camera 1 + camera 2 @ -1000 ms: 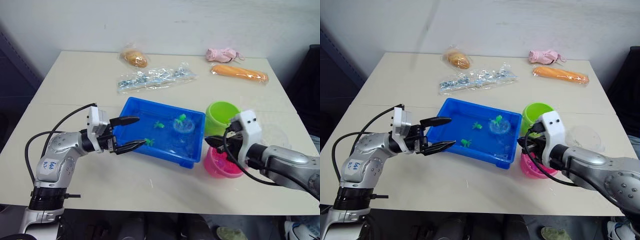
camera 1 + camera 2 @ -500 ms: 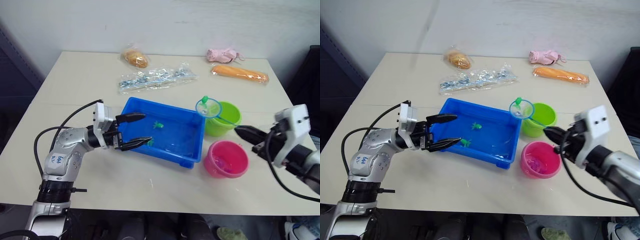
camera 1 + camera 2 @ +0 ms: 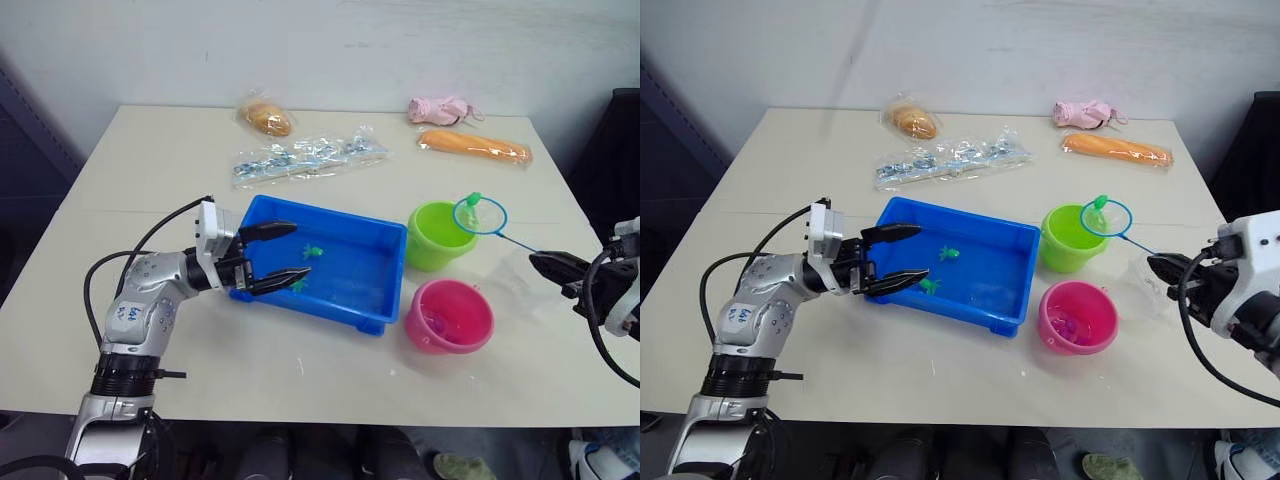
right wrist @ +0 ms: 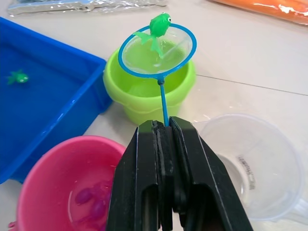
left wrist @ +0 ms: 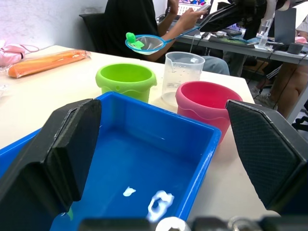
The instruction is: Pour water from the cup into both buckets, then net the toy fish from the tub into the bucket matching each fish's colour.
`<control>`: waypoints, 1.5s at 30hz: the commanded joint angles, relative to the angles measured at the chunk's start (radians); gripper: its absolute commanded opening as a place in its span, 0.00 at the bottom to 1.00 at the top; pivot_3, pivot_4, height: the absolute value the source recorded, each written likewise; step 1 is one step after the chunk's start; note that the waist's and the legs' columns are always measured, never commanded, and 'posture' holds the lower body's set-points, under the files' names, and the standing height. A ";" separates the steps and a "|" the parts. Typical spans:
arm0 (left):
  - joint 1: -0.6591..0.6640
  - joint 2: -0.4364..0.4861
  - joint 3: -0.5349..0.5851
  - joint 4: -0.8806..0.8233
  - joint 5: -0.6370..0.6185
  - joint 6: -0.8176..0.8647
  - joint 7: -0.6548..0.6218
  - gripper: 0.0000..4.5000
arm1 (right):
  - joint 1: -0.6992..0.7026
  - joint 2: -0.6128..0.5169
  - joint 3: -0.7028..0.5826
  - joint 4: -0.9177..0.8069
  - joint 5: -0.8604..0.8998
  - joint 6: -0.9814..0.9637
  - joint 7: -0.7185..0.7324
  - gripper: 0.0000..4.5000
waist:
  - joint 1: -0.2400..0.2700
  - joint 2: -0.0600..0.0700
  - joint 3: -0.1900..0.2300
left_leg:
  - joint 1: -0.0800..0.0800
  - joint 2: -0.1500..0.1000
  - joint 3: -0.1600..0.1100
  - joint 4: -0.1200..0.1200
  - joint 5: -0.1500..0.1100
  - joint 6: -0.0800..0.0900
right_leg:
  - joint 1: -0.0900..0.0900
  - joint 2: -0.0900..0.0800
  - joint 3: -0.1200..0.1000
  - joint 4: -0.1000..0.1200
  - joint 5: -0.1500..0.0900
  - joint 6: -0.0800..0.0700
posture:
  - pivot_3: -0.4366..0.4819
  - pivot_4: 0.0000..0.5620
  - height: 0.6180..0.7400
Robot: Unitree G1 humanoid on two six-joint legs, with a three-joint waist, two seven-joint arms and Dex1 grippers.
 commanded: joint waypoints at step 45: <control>0.027 0.008 0.014 -0.070 -0.010 0.010 0.019 0.99 | -0.094 -0.088 0.351 0.362 -1.432 -1.111 0.201 0.00 | -0.004 0.001 -0.001 | 0.000 0.000 0.001 0.008 0.000 -0.001 | -0.001 0.000 0.002 0.008 0.000 0.000 | 0.48 0.27 1.00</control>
